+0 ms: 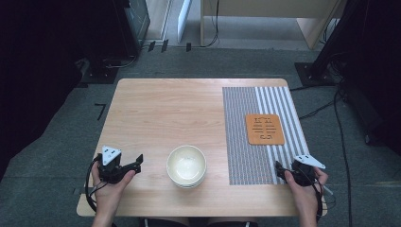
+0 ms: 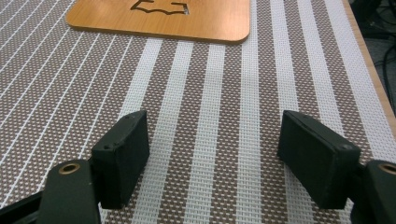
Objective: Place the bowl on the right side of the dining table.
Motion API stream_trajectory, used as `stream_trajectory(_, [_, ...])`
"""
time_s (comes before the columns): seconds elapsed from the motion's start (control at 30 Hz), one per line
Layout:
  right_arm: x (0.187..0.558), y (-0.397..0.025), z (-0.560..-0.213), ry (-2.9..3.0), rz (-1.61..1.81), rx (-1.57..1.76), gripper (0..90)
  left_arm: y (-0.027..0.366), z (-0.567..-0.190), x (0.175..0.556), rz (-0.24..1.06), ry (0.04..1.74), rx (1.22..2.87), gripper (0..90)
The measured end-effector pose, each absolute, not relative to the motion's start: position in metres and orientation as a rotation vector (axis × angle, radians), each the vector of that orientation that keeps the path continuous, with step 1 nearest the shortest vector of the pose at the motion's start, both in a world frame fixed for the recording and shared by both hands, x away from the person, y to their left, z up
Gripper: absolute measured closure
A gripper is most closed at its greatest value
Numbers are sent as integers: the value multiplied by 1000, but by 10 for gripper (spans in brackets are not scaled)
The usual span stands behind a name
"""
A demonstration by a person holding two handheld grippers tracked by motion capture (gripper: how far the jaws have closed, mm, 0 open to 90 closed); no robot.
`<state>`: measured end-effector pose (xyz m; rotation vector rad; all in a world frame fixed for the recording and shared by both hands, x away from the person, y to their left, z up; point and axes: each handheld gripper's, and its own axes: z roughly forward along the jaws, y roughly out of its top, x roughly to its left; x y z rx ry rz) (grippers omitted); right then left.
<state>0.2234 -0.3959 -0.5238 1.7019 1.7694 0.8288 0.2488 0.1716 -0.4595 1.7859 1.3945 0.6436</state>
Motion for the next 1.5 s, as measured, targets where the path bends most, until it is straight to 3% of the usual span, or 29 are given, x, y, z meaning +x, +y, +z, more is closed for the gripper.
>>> stream_trajectory(0.43, [229,-384,-513,1693,910,1722,273,143,-450,241,589,1282,1817,156])
stream_trajectory(1.03, [231,-330,-468,1774,1006,1562,273,130,-438,233,569,1218,1808,156])
stream_trajectory(1.5, [229,-296,-455,1824,1117,1525,273,120,-433,226,562,1193,1820,156])
